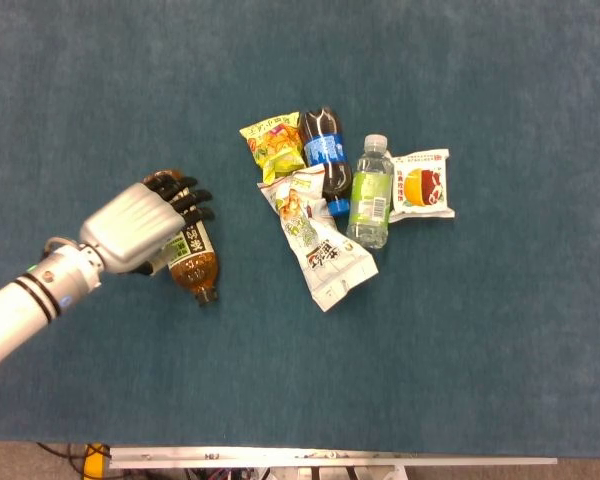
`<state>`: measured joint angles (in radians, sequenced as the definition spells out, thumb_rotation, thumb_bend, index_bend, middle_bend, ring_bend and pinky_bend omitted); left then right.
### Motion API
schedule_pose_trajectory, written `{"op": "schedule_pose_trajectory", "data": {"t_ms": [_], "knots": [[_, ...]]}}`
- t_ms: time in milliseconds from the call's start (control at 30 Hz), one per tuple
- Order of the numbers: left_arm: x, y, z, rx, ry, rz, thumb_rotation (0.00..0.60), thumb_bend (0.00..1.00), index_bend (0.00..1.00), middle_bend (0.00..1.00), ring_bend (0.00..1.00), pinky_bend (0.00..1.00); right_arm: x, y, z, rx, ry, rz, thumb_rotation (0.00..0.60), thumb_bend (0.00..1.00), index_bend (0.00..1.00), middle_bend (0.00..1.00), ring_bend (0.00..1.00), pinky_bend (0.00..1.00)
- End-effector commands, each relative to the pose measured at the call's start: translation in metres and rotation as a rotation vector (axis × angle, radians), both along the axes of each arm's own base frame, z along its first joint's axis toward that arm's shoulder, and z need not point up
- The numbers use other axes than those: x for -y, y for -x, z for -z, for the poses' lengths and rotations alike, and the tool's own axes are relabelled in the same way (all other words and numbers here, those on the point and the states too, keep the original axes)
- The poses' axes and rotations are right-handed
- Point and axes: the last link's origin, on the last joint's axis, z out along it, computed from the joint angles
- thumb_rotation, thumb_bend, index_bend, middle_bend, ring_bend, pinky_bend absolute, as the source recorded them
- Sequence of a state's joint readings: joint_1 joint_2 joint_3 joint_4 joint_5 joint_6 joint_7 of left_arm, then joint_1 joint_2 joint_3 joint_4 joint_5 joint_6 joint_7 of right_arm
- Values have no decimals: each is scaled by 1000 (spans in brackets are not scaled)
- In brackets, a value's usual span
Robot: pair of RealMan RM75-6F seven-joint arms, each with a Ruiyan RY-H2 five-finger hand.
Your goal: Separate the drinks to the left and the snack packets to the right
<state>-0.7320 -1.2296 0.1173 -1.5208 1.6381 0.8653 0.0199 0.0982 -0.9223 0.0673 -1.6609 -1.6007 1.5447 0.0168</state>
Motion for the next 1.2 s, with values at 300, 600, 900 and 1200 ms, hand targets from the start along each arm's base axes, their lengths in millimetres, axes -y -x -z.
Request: {"op": "schedule_pose_trajectory", "data": {"t_ms": [300,600,900,1200], "knots": [[3,11,1,-72,12,-41,600,455,186,116,59,160,0,0,1,2,-3,-1,600,64,641,568,514,483],[9,15,-9,-76,-5,-52,600,455,186,116,59,160,1,-3,6,1,-27,-14,600,64,641,568,514,483],[9,7,-37,2,-113,-50,600,455,186,116,58,160,16,-36,29,-22,-168,-145,600,64,608,556,499,483],[16,18,-82,90,-294,-139,600,455,185,113,58,160,35,-89,73,-131,-355,-317,600,63,486,487,416,478]]}}
